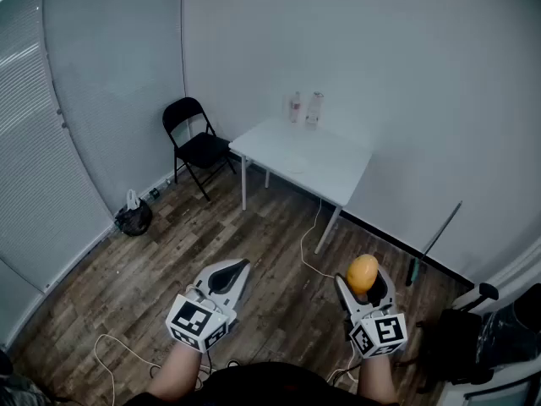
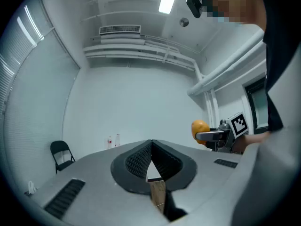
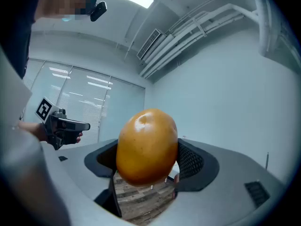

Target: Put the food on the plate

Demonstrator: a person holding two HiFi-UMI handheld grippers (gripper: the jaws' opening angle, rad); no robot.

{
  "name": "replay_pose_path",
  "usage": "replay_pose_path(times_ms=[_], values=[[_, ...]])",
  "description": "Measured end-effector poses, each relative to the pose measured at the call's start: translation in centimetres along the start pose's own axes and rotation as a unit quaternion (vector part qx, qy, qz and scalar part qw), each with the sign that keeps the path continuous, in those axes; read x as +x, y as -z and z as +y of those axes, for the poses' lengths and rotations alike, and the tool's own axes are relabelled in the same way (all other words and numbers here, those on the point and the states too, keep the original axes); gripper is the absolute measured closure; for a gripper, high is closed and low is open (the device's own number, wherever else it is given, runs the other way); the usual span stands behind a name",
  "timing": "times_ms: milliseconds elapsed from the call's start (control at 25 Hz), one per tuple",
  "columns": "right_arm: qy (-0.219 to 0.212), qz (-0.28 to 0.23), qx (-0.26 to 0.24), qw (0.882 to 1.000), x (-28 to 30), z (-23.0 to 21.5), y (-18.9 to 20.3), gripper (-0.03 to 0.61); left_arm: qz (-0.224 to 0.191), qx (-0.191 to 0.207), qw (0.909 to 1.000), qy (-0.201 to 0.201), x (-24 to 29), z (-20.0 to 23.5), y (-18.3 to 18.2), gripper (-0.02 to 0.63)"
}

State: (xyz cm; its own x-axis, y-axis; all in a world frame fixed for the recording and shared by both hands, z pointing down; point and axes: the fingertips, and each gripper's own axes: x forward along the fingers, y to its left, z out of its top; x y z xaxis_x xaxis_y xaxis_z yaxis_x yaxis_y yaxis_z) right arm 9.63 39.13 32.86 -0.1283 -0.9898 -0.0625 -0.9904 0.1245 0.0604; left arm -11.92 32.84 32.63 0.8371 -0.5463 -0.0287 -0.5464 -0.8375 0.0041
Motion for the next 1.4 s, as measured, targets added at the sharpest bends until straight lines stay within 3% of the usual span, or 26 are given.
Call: replay_pose_path(times_ms=[880,1400], values=[[-0.009,0.008,-0.007,1.000,0.5,0.4,-0.1,0.212,-0.003,-0.003,1.0000,-0.006,-0.4,0.1,0.1,0.594],[-0.004,0.013,-0.006,1.000,4.4,6.7,1.2,0.212,0.003,-0.020,0.9998,-0.008,-5.5,6.6,2.0,0.594]])
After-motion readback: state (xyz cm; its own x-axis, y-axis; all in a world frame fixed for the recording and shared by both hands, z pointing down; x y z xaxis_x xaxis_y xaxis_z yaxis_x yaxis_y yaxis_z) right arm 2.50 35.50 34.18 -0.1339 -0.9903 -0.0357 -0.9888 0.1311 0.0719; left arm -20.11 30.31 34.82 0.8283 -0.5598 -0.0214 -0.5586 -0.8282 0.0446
